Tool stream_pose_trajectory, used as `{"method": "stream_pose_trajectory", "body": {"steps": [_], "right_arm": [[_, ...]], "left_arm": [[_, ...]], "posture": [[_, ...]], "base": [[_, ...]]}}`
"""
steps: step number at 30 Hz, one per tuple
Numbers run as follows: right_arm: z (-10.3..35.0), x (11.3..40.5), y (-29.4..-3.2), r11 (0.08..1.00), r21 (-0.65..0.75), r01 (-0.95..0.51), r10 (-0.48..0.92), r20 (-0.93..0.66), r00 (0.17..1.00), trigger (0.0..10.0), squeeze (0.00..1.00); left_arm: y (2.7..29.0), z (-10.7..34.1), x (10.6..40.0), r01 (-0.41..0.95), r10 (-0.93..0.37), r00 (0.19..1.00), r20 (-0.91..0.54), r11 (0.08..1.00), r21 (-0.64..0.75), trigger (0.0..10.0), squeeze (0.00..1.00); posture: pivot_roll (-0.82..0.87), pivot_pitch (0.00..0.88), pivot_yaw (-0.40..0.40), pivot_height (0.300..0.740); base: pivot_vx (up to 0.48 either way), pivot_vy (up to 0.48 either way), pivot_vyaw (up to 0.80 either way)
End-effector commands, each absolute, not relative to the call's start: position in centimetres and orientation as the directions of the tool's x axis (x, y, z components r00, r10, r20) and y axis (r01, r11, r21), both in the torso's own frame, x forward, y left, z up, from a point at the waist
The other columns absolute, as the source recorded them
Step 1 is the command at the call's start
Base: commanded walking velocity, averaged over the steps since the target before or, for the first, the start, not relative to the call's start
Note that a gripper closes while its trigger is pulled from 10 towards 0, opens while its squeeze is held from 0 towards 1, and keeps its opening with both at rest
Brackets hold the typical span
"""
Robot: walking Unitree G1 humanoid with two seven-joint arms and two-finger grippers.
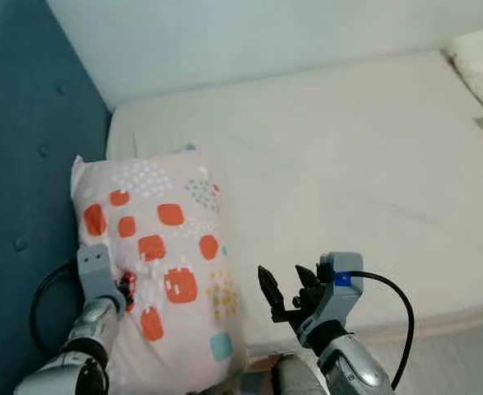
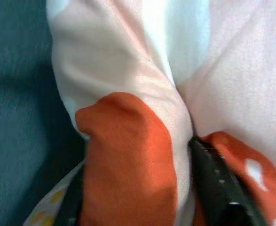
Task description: Clean up the room
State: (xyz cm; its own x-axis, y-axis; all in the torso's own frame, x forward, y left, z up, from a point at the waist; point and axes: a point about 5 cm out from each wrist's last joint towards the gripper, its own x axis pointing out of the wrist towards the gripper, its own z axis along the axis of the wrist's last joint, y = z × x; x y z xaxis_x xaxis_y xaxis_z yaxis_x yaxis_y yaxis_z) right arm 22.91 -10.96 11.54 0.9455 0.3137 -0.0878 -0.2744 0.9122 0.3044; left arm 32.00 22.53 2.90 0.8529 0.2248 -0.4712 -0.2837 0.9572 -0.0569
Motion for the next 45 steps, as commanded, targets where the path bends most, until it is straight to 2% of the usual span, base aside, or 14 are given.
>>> {"method": "stream_pose_trajectory", "body": {"steps": [1, 10, 15, 22, 23, 24, 25, 26, 29, 32, 36, 38, 40, 45], "right_arm": [[11.1, 22.9, -10.8, 0.907, 0.311, -0.284, 0.328, -0.101, 0.939, 10.0, 0.00], [11.1, 24.8, -10.9, 0.905, 0.283, -0.318, 0.353, -0.080, 0.932, 10.0, 0.00], [11.4, 25.9, -10.8, 0.901, 0.269, -0.341, 0.370, -0.064, 0.927, 10.0, 0.00], [11.3, 27.8, -11.5, 0.912, 0.239, -0.334, 0.359, -0.068, 0.931, 10.0, 0.00], [11.3, 28.3, -11.8, 0.918, 0.228, -0.325, 0.349, -0.072, 0.934, 10.0, 0.00], [11.3, 28.3, -11.8, 0.918, 0.228, -0.325, 0.349, -0.072, 0.934, 10.0, 0.00], [11.2, 28.7, -11.9, 0.922, 0.220, -0.318, 0.342, -0.076, 0.937, 10.0, 0.00], [11.2, 28.7, -11.9, 0.922, 0.220, -0.318, 0.342, -0.076, 0.937, 10.0, 0.00], [10.8, 29.8, -12.5, 0.935, 0.190, -0.301, 0.324, -0.106, 0.940, 10.0, 0.00], [10.5, 30.1, -12.6, 0.937, 0.176, -0.301, 0.324, -0.119, 0.939, 10.0, 0.00], [10.1, 30.4, -12.6, 0.939, 0.162, -0.304, 0.327, -0.140, 0.935, 10.0, 0.00], [9.3, 30.6, -12.6, 0.940, 0.143, -0.310, 0.333, -0.190, 0.923, 10.0, 0.00], [9.0, 30.7, -12.5, 0.940, 0.137, -0.312, 0.335, -0.202, 0.920, 10.0, 0.00], [8.1, 31.1, -13.0, 0.954, 0.121, -0.276, 0.298, -0.247, 0.922, 10.0, 0.00]], "left_arm": [[22.7, 2.2, 31.4, -0.234, 0.205, 0.843, -0.498, 0.972, 0.003, 10.0, 1.00], [25.7, 3.1, 30.9, 0.022, 0.157, 0.862, -0.482, 0.939, 0.345, 10.0, 1.00], [26.7, 3.1, 30.4, 0.104, 0.123, 0.866, -0.485, 0.903, 0.416, 10.0, 1.00], [22.9, 3.4, 30.5, 0.363, -0.343, 0.848, -0.405, 0.931, -0.030, 10.0, 1.00], [22.1, 3.9, 30.5, 0.414, -0.443, 0.835, -0.326, 0.897, -0.156, 10.0, 0.16], [22.1, 3.9, 30.5, 0.414, -0.443, 0.835, -0.326, 0.897, -0.156, 10.0, 0.16], [21.6, 4.4, 30.5, 0.458, -0.514, 0.821, -0.250, 0.853, -0.249, 10.0, 0.00], [21.6, 4.4, 30.5, 0.458, -0.514, 0.821, -0.250, 0.853, -0.249, 10.0, 0.00], [20.6, 5.2, 29.7, 0.552, -0.656, 0.751, -0.080, 0.689, -0.470, 10.0, 0.00], [20.4, 4.2, 28.6, 0.580, -0.708, 0.696, -0.121, 0.654, -0.486, 10.0, 0.00], [20.4, 1.4, 25.9, 0.623, -0.773, 0.564, -0.290, 0.629, -0.465, 10.0, 0.00], [21.1, -1.6, 22.4, 0.667, -0.778, 0.384, -0.497, 0.606, -0.433, 10.0, 0.00], [21.6, -2.4, 21.1, 0.676, -0.760, 0.333, -0.558, 0.605, -0.421, 10.0, 0.00], [22.0, -2.4, 22.0, 0.547, -0.674, 0.483, -0.559, 0.731, -0.409, 10.0, 0.00]], "posture": [[-0.35, 0.273, 0.133, 0.740], [-0.28, 0.206, 0.116, 0.740], [-0.26, 0.168, 0.107, 0.740], [-0.21, 0.104, 0.078, 0.740], [-0.20, 0.094, 0.072, 0.740], [-0.20, 0.094, 0.072, 0.740], [-0.19, 0.087, 0.069, 0.740], [-0.19, 0.087, 0.069, 0.740], [-0.17, 0.064, 0.052, 0.740], [-0.17, 0.062, 0.044, 0.740], [-0.16, 0.056, 0.038, 0.740], [-0.16, 0.056, 0.034, 0.740], [-0.15, 0.054, 0.033, 0.735], [-0.15, 0.051, 0.031, 0.715]], "base": [[0.000, 0.000, 0.00], [0.000, 0.000, 0.00], [0.000, 0.000, 0.00], [0.000, 0.000, 0.00], [0.000, 0.000, 0.00], [0.000, 0.000, 0.00], [0.000, 0.000, 0.00], [0.000, 0.000, 0.00], [0.000, 0.000, 0.00], [0.000, 0.000, 0.00], [0.000, 0.000, 0.00], [0.000, 0.000, 0.00], [0.000, 0.000, 0.00], [0.000, 0.000, 0.00]]}}
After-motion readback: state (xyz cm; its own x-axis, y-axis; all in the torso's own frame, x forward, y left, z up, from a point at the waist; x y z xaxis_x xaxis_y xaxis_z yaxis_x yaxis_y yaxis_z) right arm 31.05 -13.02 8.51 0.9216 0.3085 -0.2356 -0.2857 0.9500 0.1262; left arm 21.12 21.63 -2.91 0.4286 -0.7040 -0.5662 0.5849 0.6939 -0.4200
